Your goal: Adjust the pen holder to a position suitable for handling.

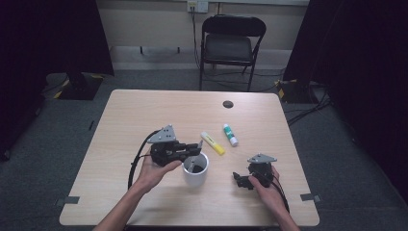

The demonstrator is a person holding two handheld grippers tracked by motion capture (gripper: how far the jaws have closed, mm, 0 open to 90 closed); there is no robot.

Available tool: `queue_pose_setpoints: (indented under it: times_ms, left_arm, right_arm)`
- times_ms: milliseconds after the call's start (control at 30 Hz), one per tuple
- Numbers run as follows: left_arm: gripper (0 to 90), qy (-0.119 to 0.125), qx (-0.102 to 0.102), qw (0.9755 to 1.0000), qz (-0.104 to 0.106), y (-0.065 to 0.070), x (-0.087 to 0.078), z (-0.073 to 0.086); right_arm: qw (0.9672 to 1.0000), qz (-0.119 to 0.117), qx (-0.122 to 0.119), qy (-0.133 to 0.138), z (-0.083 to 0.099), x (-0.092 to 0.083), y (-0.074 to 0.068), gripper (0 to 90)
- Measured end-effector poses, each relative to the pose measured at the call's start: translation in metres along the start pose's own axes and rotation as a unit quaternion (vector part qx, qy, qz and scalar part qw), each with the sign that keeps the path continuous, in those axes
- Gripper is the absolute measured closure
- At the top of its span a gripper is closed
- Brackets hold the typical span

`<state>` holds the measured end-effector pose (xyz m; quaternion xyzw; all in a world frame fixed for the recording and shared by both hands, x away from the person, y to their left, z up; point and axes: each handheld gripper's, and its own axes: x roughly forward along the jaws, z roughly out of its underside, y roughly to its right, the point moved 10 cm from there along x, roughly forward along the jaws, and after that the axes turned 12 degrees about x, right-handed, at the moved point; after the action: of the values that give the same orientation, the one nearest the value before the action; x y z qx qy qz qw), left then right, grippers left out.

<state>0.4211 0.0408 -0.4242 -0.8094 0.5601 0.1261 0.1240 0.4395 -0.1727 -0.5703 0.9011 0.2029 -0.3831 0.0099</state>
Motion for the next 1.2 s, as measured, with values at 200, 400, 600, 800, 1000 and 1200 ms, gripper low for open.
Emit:
queue_pose_setpoints:
  times_ms: [200,400,600,800,1000,1200]
  left_arm:
    - [80.0,-0.023,0.01,0.9996,-0.009,0.0,-0.01,0.012]
    - [80.0,-0.031,0.004,0.9995,-0.008,0.001,-0.014,0.023]
    - [79.9,-0.036,-0.011,0.999,-0.026,-0.005,-0.017,0.037]
    - [79.6,-0.029,-0.025,0.9989,-0.026,-0.01,-0.015,0.041]
    - [71.5,-0.033,-0.028,0.9982,-0.042,-0.014,-0.016,0.043]
    - [58.8,-0.032,-0.034,0.9978,-0.046,-0.016,-0.017,0.042]
  right_arm:
    - [1.0,-0.001,0.0,-0.001,-0.001,0.002,0.001,3.8]
    - [1.0,-0.001,0.0,-0.002,-0.001,0.002,0.001,3.8]
    - [1.0,0.0,-0.001,-0.002,-0.001,0.002,0.001,3.8]
    - [1.0,0.0,-0.001,-0.001,-0.001,0.001,0.001,3.8]
    - [1.0,0.0,-0.002,-0.001,-0.001,0.001,0.001,3.8]
    - [1.0,0.0,-0.002,-0.001,-0.001,0.001,0.001,3.8]
